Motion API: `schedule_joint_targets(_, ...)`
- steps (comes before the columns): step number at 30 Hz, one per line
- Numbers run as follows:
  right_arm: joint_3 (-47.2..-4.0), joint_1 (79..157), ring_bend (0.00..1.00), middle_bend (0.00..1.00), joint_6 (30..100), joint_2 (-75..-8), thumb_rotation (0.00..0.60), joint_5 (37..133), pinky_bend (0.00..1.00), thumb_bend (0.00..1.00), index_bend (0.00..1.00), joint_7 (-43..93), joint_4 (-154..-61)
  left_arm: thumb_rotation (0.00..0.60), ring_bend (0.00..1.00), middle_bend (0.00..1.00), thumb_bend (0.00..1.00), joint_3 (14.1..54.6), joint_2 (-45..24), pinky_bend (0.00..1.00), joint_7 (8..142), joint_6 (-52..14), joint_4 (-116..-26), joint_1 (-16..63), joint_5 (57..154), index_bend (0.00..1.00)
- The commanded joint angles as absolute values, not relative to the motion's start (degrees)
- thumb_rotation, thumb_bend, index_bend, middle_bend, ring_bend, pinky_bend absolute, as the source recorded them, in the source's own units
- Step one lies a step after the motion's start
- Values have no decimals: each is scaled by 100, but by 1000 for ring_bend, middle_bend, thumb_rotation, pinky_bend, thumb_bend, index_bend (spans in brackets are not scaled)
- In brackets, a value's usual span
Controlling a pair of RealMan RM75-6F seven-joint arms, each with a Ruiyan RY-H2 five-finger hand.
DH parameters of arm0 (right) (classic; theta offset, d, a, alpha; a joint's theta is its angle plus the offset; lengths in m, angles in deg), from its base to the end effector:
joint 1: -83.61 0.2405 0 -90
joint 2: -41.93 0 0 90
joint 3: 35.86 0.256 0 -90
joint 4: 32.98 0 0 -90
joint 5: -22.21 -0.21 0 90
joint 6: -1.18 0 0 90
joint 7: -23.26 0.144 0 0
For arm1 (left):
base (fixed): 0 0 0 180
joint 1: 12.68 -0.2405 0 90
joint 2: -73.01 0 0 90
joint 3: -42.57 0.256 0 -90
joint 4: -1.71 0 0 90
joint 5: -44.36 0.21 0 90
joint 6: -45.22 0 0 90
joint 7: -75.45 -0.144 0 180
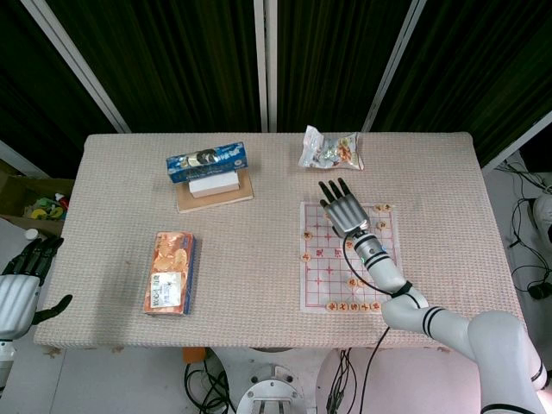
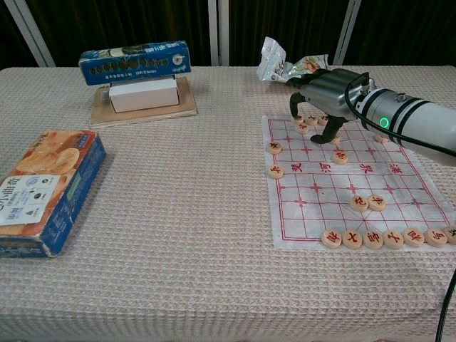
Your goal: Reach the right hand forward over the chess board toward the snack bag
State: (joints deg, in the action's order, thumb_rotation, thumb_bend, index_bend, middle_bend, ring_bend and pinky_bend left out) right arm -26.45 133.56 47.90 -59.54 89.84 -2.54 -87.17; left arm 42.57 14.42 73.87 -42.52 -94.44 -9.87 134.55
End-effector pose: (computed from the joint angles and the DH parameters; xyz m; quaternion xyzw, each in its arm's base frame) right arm -0.1675 -0.4056 -0.0567 0.8040 -0.2287 0.2609 0.4829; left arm -0.3027 0.1589 0.1787 -0.6201 -0.3662 -0.3736 0.5847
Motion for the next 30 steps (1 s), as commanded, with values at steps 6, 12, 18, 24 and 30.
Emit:
schedule_joint_targets(6,-2642,13335,0,39,4856,-6019,600,9083,0,247,353,-136,-8604,600,53,82,193,4276,1447,224,7348,-4257,-9473,-998,13480,63)
schedule_joint_targets(12,-2651,13355,0,42,4852,-6026,600,9166,0,249,366,-96,-8582,600,53,82,193,4279,1459,224,7347,-4259,-9490,-1007,13471,63)
schedule_joint_targets(18,-2628,13389,0,50,4814,-6072,600,9187,0,285,404,-71,-8498,600,53,82,193,4276,1467,223,7359,-4232,-9491,-997,13456,63)
schedule_joint_targets(24,-2622,13417,0,50,4767,-6133,600,9206,0,296,424,-54,-8393,600,53,82,193,4271,1478,224,7375,-4225,-9489,-999,13435,63)
schedule_joint_targets(30,-2613,13433,0,50,4729,-6197,600,9204,0,296,425,-56,-8289,600,53,82,193,4269,1484,224,7392,-4231,-9485,-1004,13433,63)
